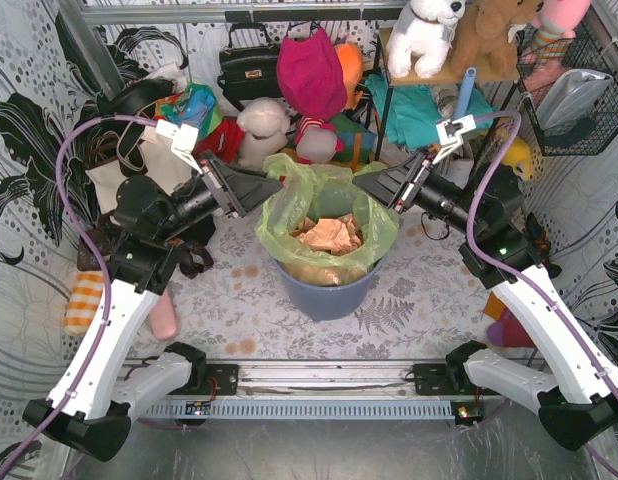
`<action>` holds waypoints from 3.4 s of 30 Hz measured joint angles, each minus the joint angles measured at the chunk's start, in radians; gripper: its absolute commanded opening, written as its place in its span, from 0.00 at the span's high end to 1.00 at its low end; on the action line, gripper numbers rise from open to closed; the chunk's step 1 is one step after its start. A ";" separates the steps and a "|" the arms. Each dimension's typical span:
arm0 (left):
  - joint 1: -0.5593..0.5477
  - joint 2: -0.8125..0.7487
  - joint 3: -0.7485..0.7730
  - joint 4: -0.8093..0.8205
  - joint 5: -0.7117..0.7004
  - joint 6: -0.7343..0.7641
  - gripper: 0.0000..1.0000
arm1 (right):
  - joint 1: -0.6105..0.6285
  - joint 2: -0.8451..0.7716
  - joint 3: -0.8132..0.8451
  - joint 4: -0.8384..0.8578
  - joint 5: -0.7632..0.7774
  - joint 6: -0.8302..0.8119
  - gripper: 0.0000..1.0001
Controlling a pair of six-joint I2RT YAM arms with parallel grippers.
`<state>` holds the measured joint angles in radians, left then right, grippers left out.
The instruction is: Tie the trash bag
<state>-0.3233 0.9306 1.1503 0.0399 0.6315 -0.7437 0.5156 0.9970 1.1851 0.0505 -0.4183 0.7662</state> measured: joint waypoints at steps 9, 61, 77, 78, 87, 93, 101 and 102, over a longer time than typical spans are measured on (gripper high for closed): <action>0.000 0.053 0.034 -0.215 0.068 0.143 0.37 | 0.000 0.006 -0.002 -0.005 -0.043 0.003 0.47; 0.000 0.173 0.316 -0.040 0.182 -0.021 0.45 | 0.000 0.307 0.217 0.305 -0.190 0.296 0.54; 0.000 0.128 0.496 -0.227 -0.146 0.035 0.36 | 0.000 0.157 0.310 0.190 0.054 0.216 0.53; 0.000 0.119 0.484 -0.228 -0.156 0.035 0.33 | 0.000 0.142 0.288 0.182 0.070 0.212 0.49; 0.001 0.071 0.356 -0.266 -0.139 0.024 0.25 | 0.000 0.117 0.132 0.140 0.046 0.209 0.34; 0.001 0.060 0.325 -0.275 -0.069 0.014 0.25 | 0.000 0.141 0.132 0.142 -0.028 0.213 0.39; 0.001 0.148 0.335 -0.169 0.059 -0.063 0.32 | 0.000 0.216 0.225 0.141 -0.069 0.213 0.48; 0.001 0.175 0.364 -0.170 0.071 -0.070 0.34 | 0.000 0.229 0.254 0.130 -0.072 0.213 0.49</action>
<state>-0.3225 1.1061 1.5146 -0.1299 0.7025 -0.8139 0.5156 1.2263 1.4387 0.1806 -0.4900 0.9794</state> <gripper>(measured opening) 0.710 0.546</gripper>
